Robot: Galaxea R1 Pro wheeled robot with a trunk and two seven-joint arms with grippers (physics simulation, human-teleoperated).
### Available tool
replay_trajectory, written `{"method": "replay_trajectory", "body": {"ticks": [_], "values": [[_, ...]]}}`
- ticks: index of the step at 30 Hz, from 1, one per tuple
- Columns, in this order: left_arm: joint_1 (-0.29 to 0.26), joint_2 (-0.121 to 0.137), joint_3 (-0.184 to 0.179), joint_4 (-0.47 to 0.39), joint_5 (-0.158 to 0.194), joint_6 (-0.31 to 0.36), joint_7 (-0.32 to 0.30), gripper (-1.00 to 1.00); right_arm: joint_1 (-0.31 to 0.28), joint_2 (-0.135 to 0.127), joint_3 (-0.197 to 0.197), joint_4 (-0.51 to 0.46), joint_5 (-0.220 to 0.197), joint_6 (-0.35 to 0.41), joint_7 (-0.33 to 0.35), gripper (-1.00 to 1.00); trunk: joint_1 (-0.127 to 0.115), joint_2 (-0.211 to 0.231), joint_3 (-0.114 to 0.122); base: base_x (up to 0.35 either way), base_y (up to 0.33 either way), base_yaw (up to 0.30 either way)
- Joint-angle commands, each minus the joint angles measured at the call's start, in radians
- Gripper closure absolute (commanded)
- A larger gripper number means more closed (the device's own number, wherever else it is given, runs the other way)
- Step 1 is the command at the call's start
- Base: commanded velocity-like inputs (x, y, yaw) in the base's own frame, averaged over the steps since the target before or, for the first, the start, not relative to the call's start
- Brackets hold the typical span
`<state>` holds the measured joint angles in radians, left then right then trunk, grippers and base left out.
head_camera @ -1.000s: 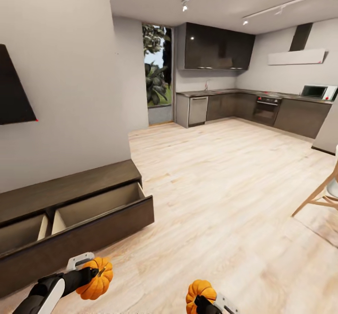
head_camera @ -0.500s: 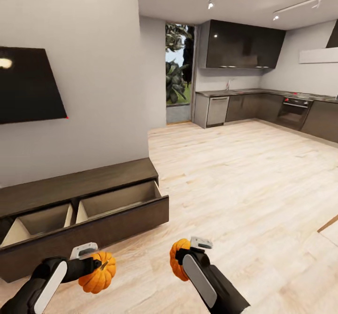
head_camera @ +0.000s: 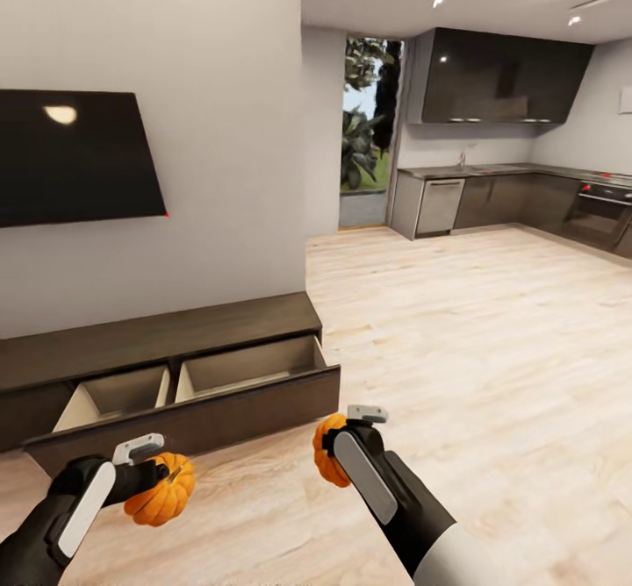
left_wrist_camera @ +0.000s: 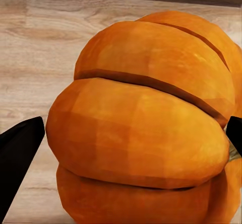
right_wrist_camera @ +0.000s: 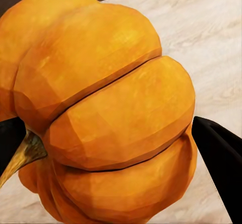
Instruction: Place each of the two pumpkins and all three candles from the living room inside a cabinet in the living room (use any cabinet), then make sure every cabinet is closed, and position the cauldron so it is next to a table in the living room.
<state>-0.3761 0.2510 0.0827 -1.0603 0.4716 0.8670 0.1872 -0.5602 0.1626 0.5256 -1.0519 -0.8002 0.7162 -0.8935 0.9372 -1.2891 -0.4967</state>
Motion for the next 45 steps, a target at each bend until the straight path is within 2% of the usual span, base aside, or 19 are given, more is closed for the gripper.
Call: {"method": "replay_trajectory", "body": {"ticks": [1,8,13,17,35,45], "values": [[-0.001,0.000,0.001,-0.004,0.012,0.006,0.009,1.00,-0.001,0.000,0.002,-0.005,-0.003,0.010,-0.009,1.00,-0.004,0.007,0.001,0.000,0.000,0.192],[-0.001,-0.007,0.003,-0.025,0.014,0.011,0.009,1.00,0.000,0.002,0.004,-0.012,-0.004,0.021,-0.009,1.00,-0.031,0.056,0.014,0.000,0.000,0.189],[-0.001,-0.009,0.002,-0.031,0.015,0.012,0.009,1.00,-0.001,0.003,0.063,-0.014,-0.002,0.020,-0.014,1.00,-0.050,0.091,0.023,0.000,0.000,0.187],[-0.001,-0.009,0.002,-0.032,0.016,0.012,0.009,1.00,-0.001,0.003,0.082,-0.014,-0.002,0.020,-0.016,1.00,-0.065,0.119,0.030,0.000,0.000,0.187],[-0.001,-0.009,0.000,-0.033,0.017,0.010,0.004,1.00,-0.001,0.003,0.088,-0.010,-0.001,0.015,-0.006,1.00,-0.134,0.245,0.063,0.000,0.000,0.187],[-0.001,-0.010,-0.005,-0.112,0.018,0.002,0.002,1.00,0.000,0.002,0.090,-0.011,-0.001,0.009,-0.005,1.00,-0.134,0.245,0.050,0.077,0.000,0.162]]}}
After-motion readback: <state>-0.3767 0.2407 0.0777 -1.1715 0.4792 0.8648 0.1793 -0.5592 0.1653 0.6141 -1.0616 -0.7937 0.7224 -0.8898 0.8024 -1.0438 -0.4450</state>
